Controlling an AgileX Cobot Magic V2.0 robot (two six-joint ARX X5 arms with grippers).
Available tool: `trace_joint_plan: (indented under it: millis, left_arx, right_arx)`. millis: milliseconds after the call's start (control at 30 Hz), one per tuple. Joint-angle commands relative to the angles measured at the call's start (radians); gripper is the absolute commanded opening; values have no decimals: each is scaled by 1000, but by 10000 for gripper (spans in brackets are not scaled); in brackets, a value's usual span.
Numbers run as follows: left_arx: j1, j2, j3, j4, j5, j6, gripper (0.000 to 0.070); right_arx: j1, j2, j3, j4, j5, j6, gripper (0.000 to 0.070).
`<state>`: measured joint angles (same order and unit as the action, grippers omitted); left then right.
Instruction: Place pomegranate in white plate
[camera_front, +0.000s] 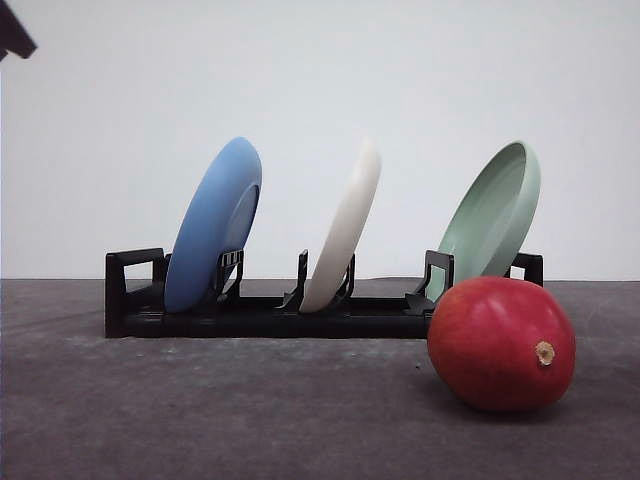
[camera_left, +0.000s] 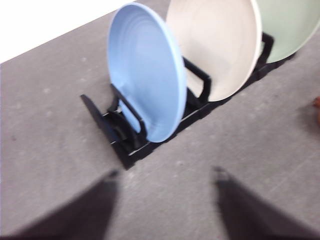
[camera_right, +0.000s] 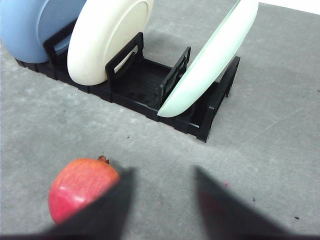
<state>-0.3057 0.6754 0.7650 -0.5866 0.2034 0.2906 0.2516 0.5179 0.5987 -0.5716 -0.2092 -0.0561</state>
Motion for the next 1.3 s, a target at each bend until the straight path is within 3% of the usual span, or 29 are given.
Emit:
trace_joint_plan:
  millis: [0, 333, 867, 1067, 1267]
  left_arx:
    - [-8, 4, 16, 10, 10, -23, 460]
    - [-86, 37, 16, 81, 11, -51, 430]
    - [-321, 365, 16, 455, -9, -180, 430]
    - [-403, 538, 21, 639, -129, -206, 431]
    - [-462, 699, 62, 746, -215, -207, 430]
  right_arx:
    - [4, 3, 13, 10, 0, -9, 357]
    - [4, 3, 13, 18, 0, -6, 357]
    - [4, 3, 13, 18, 0, -3, 357]
    - [4, 3, 13, 18, 0, -4, 356]
    - [4, 3, 13, 18, 0, -4, 356]
